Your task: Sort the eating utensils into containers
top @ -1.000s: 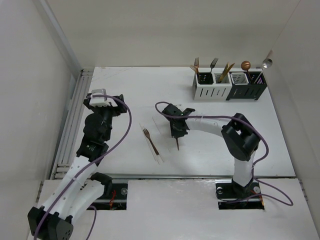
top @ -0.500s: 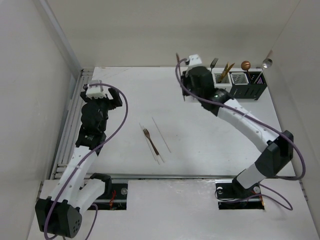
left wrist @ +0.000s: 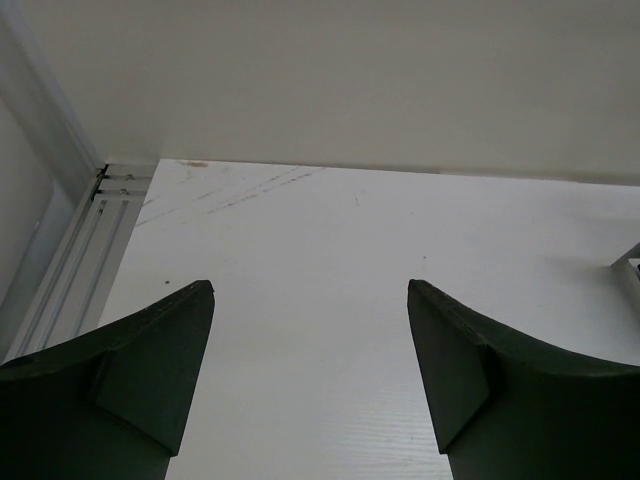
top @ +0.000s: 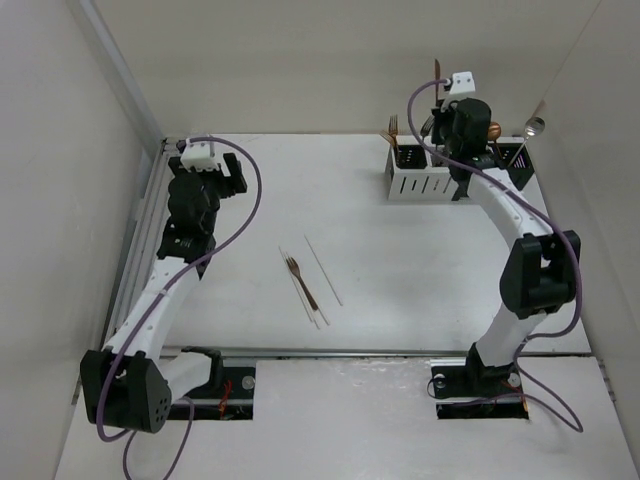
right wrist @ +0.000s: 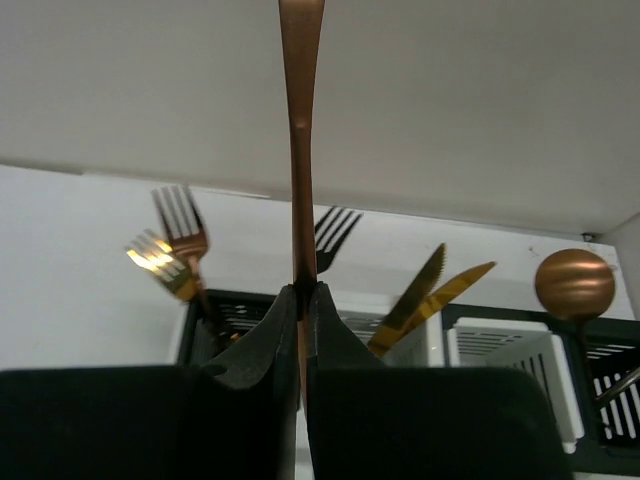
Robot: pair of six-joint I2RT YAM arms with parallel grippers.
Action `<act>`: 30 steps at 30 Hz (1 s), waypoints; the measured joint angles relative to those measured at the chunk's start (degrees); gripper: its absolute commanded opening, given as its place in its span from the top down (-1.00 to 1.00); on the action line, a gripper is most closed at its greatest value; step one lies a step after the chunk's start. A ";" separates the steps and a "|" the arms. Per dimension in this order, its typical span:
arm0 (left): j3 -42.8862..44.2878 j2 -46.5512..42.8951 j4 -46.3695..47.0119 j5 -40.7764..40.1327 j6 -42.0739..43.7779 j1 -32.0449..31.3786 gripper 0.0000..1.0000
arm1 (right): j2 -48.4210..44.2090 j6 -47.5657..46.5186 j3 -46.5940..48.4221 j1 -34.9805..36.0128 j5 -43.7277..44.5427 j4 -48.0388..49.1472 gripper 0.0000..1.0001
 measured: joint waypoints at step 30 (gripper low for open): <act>3.72 7.08 0.76 0.61 3.52 0.00 -0.52 | 12.41 1.46 -10.01 -6.32 -3.54 22.73 -0.42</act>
